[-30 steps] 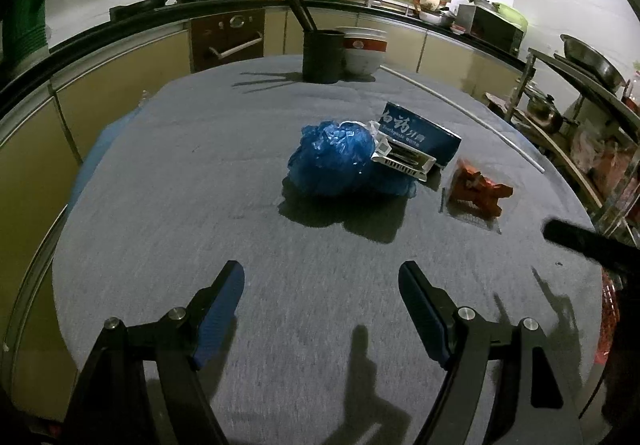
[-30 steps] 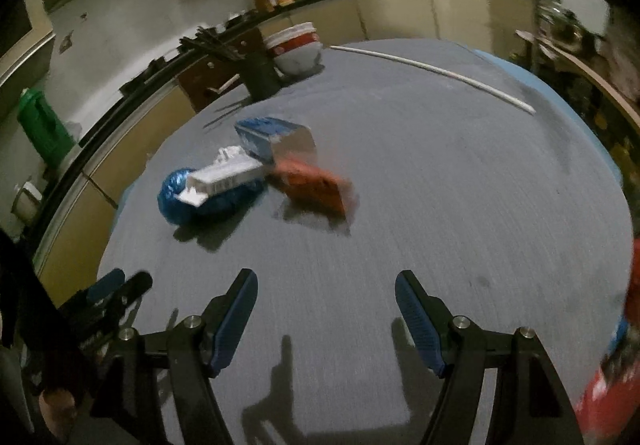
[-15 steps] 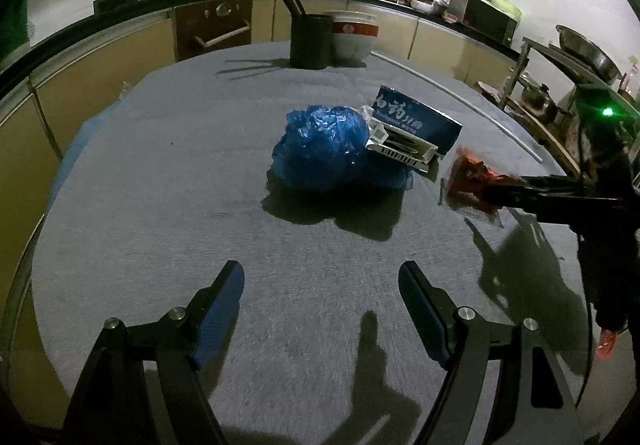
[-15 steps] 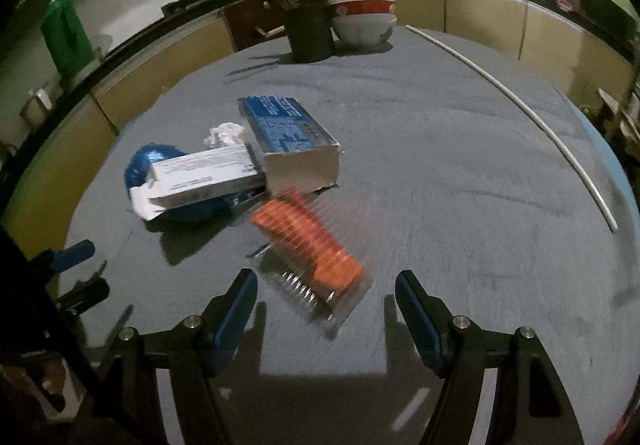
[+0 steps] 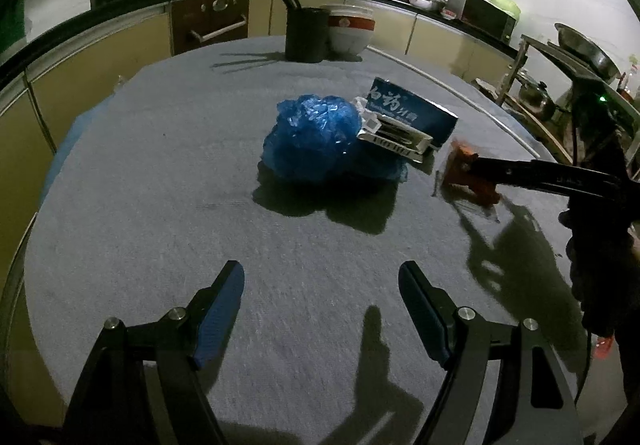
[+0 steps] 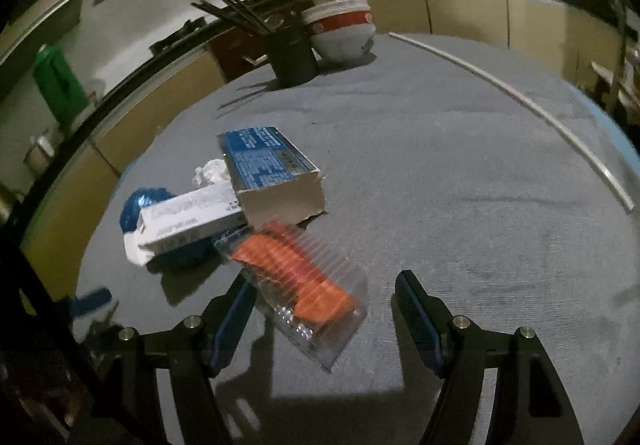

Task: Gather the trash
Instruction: 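Lift the clear tray with the right tool while the left tool approaches the blue bag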

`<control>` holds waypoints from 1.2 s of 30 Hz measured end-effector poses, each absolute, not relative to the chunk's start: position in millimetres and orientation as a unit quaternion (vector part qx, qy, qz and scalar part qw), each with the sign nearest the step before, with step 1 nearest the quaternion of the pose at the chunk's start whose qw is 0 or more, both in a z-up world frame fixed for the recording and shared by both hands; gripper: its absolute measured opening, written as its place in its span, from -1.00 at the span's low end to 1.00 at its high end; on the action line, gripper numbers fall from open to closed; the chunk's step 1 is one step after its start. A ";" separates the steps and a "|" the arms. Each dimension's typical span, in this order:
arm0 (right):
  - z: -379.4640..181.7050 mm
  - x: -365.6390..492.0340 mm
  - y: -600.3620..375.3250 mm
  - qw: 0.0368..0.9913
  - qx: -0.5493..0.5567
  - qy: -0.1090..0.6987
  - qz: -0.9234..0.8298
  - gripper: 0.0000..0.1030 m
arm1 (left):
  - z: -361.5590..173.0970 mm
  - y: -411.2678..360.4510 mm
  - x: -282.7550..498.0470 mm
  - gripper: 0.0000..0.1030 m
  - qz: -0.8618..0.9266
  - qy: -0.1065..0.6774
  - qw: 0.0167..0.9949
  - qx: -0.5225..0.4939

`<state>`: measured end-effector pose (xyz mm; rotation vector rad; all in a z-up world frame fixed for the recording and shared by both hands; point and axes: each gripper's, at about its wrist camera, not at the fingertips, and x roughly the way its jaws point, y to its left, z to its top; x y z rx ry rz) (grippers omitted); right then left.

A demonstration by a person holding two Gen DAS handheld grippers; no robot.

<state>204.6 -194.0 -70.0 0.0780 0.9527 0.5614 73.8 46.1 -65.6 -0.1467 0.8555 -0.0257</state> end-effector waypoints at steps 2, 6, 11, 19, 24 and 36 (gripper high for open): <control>-68.2 198.5 -187.0 0.839 0.051 0.456 0.293 0.45 | -61.5 46.9 68.8 0.55 -0.011 0.408 0.910 -0.067; -43.2 148.6 -166.0 0.822 0.021 0.430 0.373 0.45 | -56.8 54.6 61.5 0.55 -0.006 0.402 0.913 -0.074; -25.2 116.4 -163.7 0.830 0.019 0.406 0.381 0.45 | -53.4 59.6 57.0 0.55 -0.006 0.398 0.914 -0.082; -53.7 171.6 -193.8 0.836 0.150 0.451 0.275 0.45 | -44.1 65.6 47.9 0.55 -0.005 0.386 0.919 -0.078; -66.3 182.5 -204.8 0.826 0.189 0.470 0.246 0.45 | -47.8 69.5 50.2 0.55 -0.003 0.390 0.916 -0.088; -69.0 170.5 -171.4 0.843 0.108 0.466 0.244 -0.11 | -50.0 63.4 84.9 0.55 -0.003 0.392 0.916 -0.081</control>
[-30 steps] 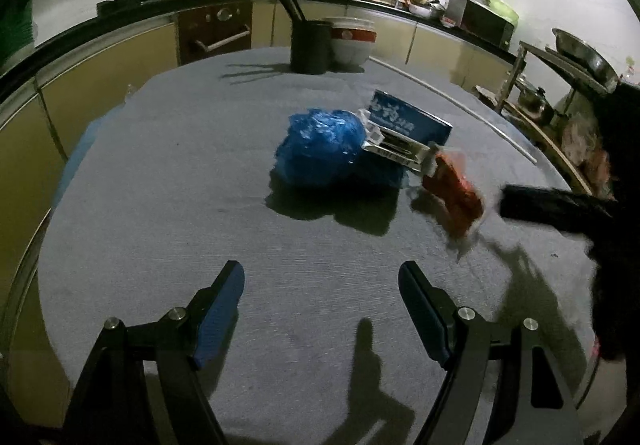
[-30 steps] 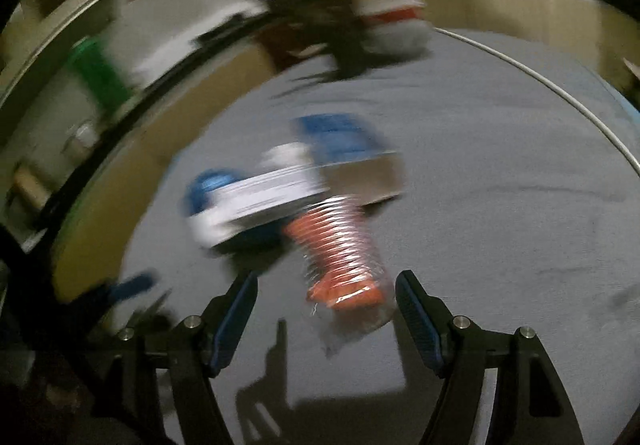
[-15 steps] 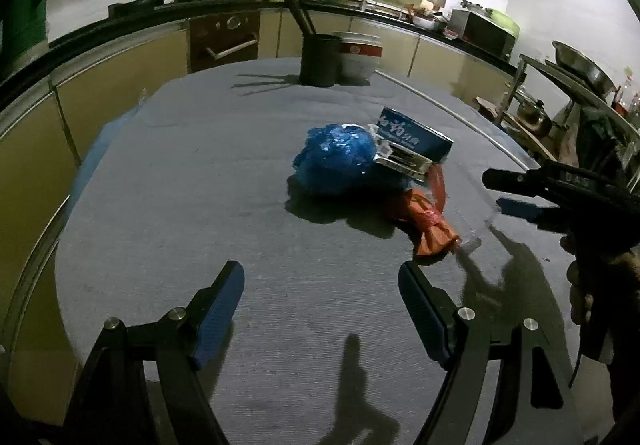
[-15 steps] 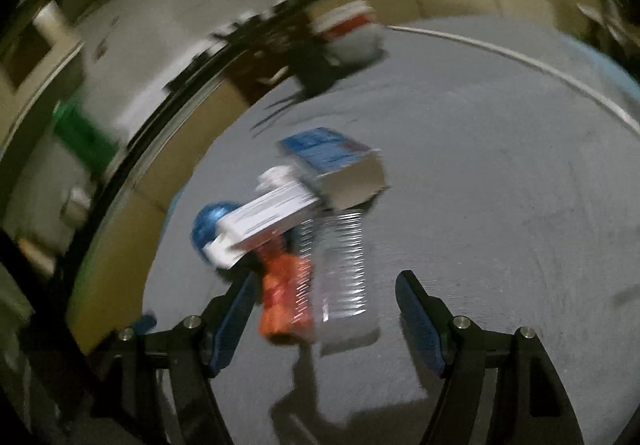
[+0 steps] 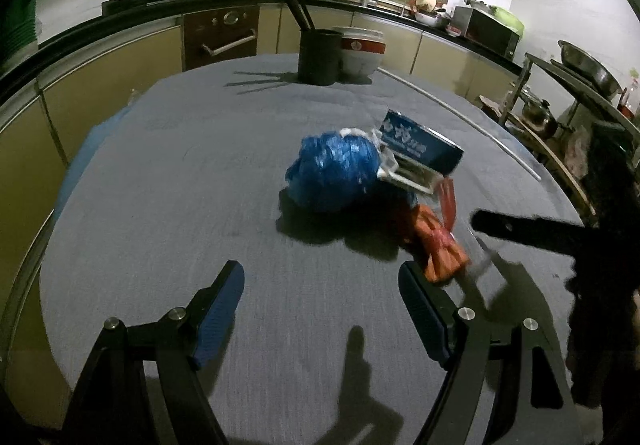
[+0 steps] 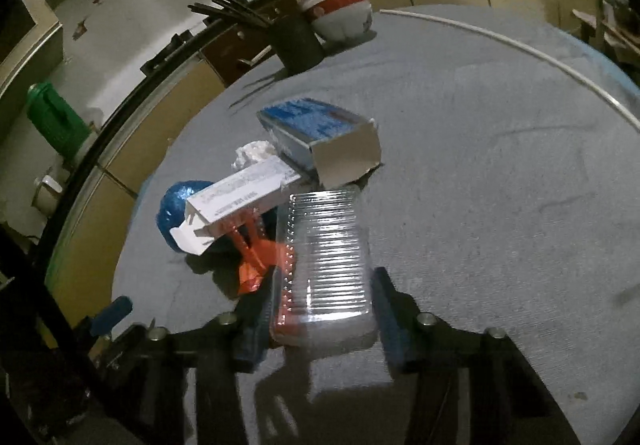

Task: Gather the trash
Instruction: 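Lift the clear tray with the right tool while the left tool approaches the blue bag, then grasp the blue plastic bag with the left tool while the right tool holds the tray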

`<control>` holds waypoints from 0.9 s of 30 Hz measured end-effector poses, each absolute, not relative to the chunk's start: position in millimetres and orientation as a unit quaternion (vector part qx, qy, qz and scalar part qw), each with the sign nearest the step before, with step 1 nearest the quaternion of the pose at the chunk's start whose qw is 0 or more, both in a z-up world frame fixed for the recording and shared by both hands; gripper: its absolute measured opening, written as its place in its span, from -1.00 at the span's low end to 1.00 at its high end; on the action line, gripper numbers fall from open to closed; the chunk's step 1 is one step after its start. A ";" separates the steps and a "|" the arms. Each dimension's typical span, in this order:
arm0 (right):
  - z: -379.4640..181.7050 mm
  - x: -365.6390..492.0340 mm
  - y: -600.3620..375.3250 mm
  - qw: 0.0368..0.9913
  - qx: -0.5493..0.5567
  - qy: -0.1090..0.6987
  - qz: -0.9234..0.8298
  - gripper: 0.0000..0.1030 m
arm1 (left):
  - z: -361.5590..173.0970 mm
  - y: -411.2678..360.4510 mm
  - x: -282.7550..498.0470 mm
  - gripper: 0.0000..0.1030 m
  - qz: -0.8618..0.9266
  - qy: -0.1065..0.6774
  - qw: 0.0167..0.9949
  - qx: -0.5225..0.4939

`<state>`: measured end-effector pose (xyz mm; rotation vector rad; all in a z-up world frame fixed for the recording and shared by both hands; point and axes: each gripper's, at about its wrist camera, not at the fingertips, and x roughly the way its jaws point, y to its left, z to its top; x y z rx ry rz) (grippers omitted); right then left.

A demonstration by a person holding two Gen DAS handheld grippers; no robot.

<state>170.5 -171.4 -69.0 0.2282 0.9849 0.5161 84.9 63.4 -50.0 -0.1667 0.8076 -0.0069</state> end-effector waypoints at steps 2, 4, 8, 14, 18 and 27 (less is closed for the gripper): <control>-65.2 166.7 -177.2 0.848 0.110 0.459 0.243 -0.11 | -49.7 64.1 96.5 0.55 -0.005 0.392 0.917 -0.078; -61.9 163.3 -184.8 0.850 0.118 0.453 0.241 -0.11 | -50.1 64.2 111.7 0.55 -0.015 0.392 0.917 -0.073; -56.9 156.1 -198.7 0.854 0.131 0.444 0.237 -0.11 | -56.9 62.9 139.0 0.55 -0.034 0.406 0.912 -0.051; -60.3 147.2 -209.4 0.850 0.145 0.446 0.240 -0.11 | -60.1 55.3 161.8 0.60 -0.070 0.412 0.908 -0.019; -63.2 146.2 -210.2 0.849 0.150 0.446 0.242 -0.11 | -64.3 54.1 175.5 0.68 -0.065 0.413 0.908 -0.016; -62.8 143.8 -210.3 0.850 0.155 0.442 0.242 -0.11 | -70.8 68.4 186.6 -0.20 -0.077 0.420 0.901 -0.073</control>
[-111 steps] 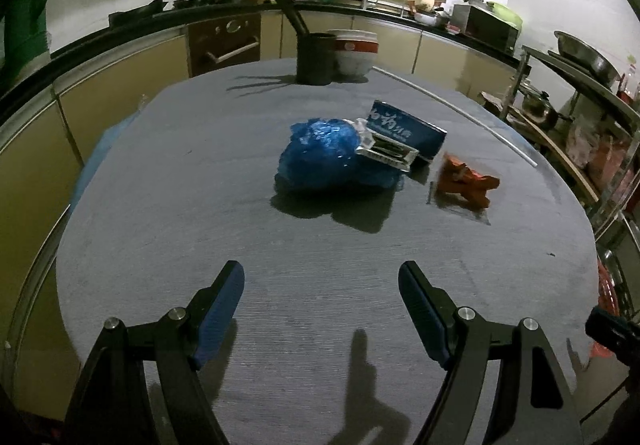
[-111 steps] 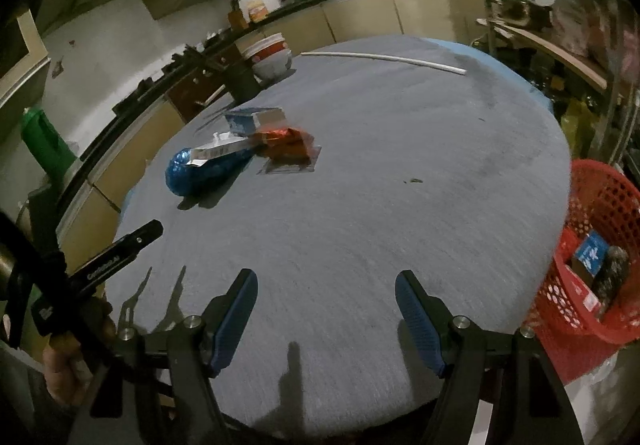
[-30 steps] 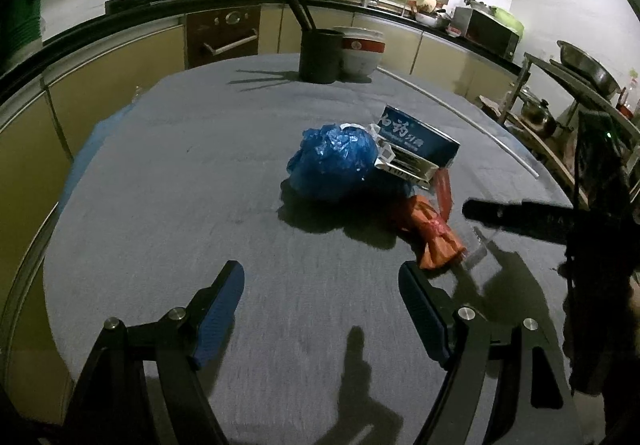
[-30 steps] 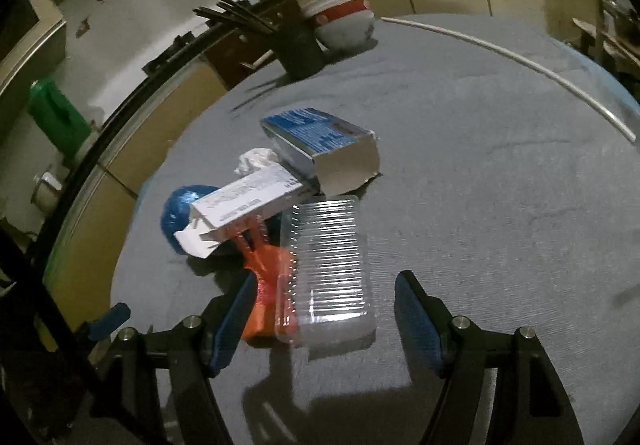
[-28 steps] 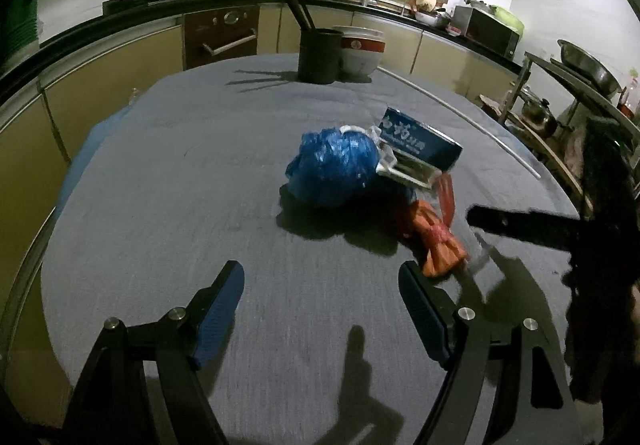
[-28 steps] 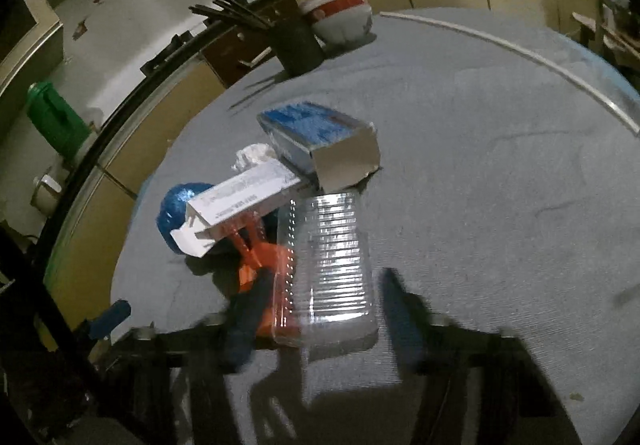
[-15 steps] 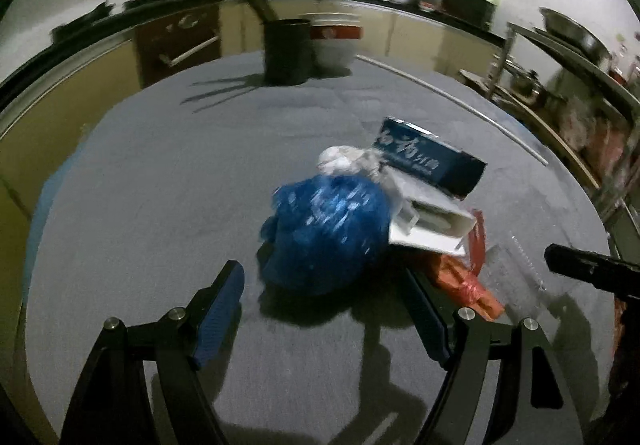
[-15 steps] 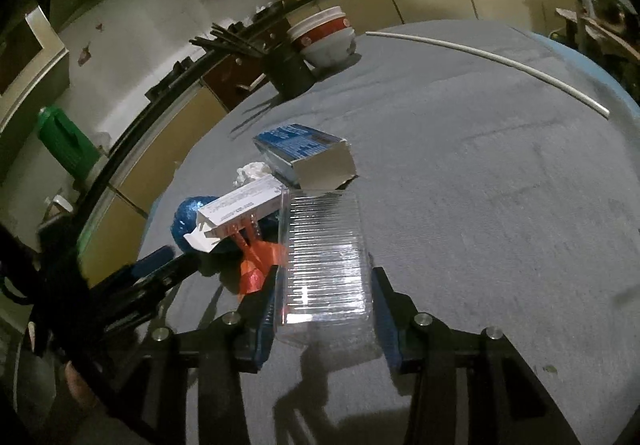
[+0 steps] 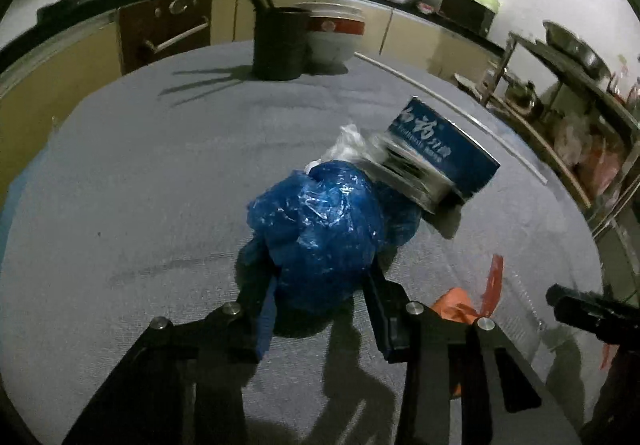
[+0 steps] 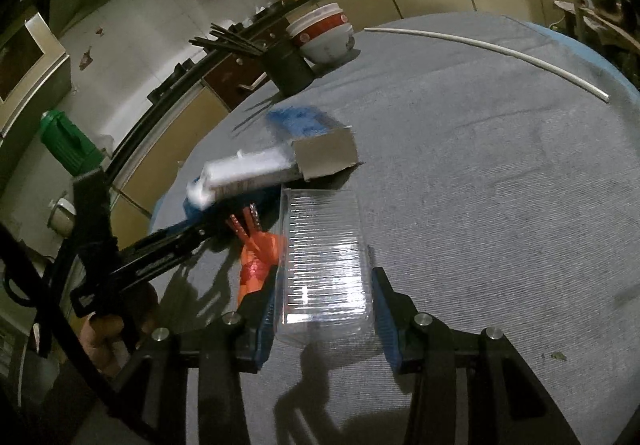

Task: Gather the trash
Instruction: 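Grasp the blue plastic bag with the left tool while the right tool holds the tray, then carry the blue bag and the clear tray to the red basket with both tools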

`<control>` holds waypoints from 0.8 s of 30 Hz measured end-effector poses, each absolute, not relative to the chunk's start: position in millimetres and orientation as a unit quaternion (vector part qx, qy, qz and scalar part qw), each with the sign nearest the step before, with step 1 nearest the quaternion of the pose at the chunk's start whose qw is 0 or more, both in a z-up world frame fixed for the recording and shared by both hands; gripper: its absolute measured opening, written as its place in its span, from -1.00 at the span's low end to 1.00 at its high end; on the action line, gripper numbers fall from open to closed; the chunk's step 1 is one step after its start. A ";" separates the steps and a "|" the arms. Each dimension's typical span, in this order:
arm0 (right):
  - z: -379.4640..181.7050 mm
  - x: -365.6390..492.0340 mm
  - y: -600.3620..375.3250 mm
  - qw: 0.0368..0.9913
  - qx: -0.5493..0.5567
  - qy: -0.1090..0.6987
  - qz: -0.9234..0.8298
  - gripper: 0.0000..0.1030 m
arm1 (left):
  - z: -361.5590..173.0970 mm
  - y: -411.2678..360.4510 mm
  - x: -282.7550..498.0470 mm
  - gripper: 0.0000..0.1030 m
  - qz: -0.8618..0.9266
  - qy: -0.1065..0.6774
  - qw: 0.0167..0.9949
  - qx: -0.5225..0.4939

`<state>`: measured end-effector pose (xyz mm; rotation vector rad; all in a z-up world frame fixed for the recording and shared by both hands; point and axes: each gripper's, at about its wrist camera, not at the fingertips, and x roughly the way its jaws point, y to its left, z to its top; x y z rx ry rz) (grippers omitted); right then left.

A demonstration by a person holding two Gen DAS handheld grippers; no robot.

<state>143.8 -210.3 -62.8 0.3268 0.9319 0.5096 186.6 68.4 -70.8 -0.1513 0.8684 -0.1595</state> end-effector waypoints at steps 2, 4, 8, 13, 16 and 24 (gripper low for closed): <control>-61.2 142.1 -211.5 0.851 0.156 0.440 0.241 -0.11 | -68.3 71.1 181.8 -0.22 -0.075 0.413 0.905 -0.072; -59.8 140.2 -212.4 0.852 0.158 0.438 0.241 -0.11 | -65.3 74.1 174.4 -0.23 -0.071 0.408 0.907 -0.074; -56.1 135.3 -213.7 0.854 0.164 0.431 0.242 -0.11 | -57.5 74.8 153.9 -0.24 -0.066 0.397 0.913 -0.068; -53.7 119.6 -216.4 0.856 0.175 0.421 0.243 -0.11 | -49.2 72.3 121.8 -0.24 -0.063 0.386 0.917 -0.074; -53.4 107.3 -220.6 0.857 0.183 0.418 0.239 -0.11 | -43.8 65.8 103.3 -0.24 -0.065 0.383 0.918 -0.074; -50.6 80.0 -241.3 0.863 0.202 0.407 0.220 -0.11 | -36.3 45.2 69.0 -0.24 -0.074 0.377 0.920 -0.073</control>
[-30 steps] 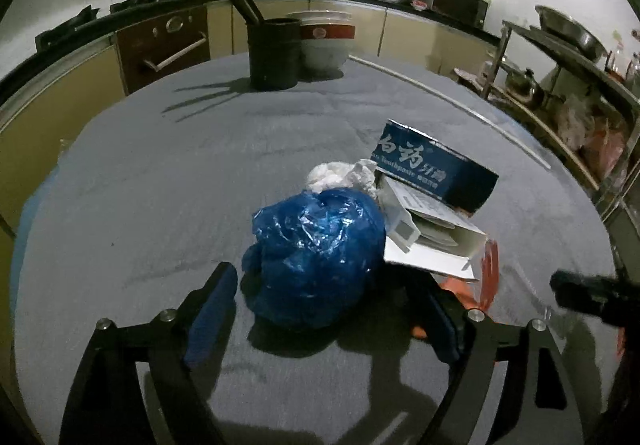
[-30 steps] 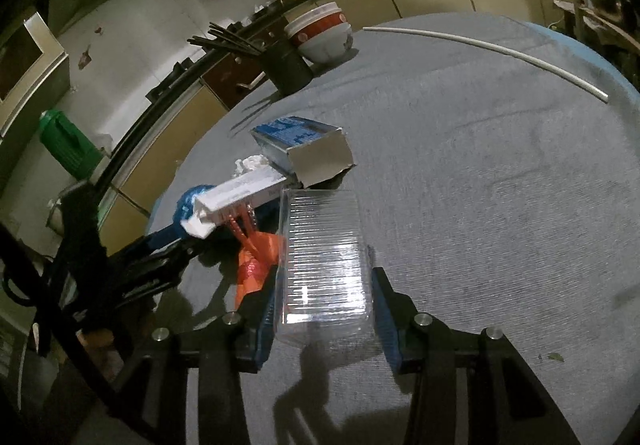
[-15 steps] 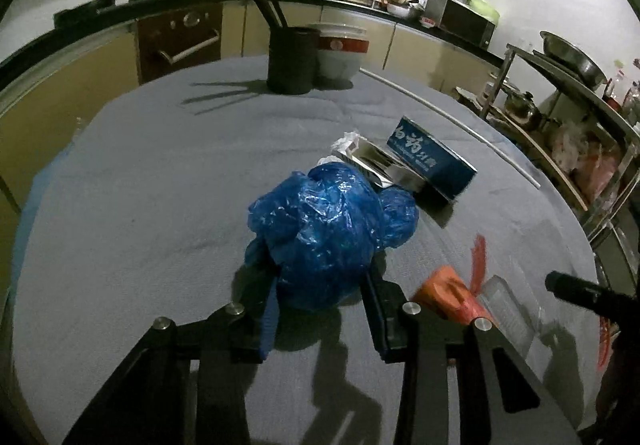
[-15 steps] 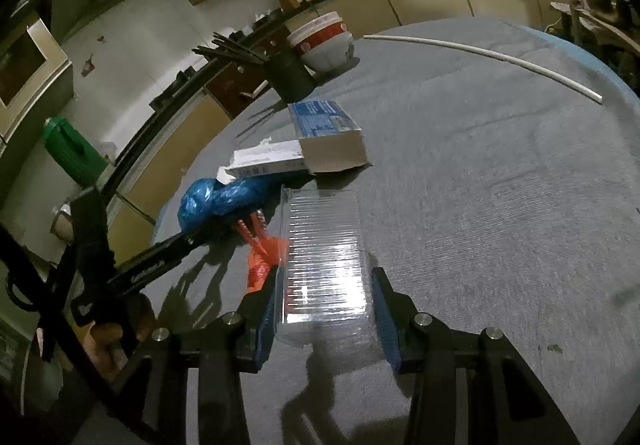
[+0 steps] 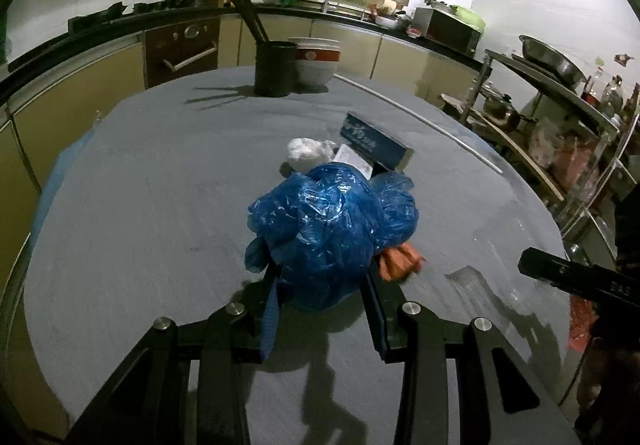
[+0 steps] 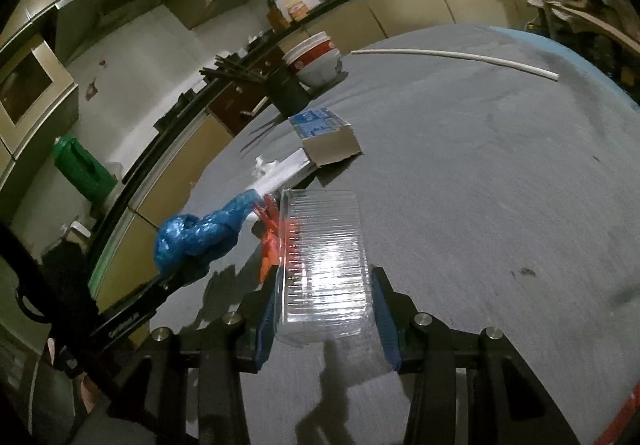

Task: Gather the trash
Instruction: 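Carry the blue bag and the clear tray to the red basket with both tools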

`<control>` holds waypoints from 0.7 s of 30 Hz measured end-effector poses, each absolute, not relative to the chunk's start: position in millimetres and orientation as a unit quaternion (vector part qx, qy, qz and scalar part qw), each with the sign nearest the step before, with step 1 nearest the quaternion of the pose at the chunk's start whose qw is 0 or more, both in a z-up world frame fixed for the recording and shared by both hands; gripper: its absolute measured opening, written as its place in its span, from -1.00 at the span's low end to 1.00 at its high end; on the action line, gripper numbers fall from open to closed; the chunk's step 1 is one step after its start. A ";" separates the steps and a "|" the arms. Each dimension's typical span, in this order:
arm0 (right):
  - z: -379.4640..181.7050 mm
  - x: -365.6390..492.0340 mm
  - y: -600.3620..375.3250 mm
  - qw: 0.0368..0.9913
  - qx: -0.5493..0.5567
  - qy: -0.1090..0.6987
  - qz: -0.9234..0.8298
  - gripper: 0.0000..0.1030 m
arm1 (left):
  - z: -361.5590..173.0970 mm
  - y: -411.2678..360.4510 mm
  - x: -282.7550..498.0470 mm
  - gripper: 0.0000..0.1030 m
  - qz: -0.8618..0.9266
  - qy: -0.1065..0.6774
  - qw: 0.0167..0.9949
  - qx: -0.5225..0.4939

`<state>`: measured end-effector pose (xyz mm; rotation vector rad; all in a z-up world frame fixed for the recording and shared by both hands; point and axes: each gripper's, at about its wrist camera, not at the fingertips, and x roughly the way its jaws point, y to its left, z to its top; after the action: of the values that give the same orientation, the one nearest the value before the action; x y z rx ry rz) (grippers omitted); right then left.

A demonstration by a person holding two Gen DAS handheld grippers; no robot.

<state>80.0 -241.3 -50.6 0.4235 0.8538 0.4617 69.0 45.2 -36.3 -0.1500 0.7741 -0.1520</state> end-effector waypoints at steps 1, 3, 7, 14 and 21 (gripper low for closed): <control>-50.0 76.9 -242.9 0.865 0.200 0.406 0.217 -0.11 | -36.0 43.5 66.5 -0.24 -0.075 0.376 0.921 -0.071; -49.2 71.5 -246.2 0.867 0.198 0.405 0.213 -0.11 | -34.9 39.9 60.4 -0.24 -0.076 0.376 0.921 -0.068; -49.6 62.3 -252.9 0.868 0.206 0.402 0.207 -0.11 | -29.8 30.4 49.0 -0.24 -0.087 0.371 0.922 -0.064; -48.3 43.6 -274.2 0.871 0.233 0.386 0.193 -0.11 | -18.3 2.2 39.8 -0.24 -0.115 0.362 0.924 -0.045; -42.6 15.3 -315.7 0.878 0.267 0.363 0.160 -0.11 | -6.1 -42.7 36.8 -0.24 -0.153 0.353 0.923 -0.027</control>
<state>15.3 -315.7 -42.6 0.5565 0.7567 0.3331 36.8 -42.7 -6.1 -0.0548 0.7253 -0.3132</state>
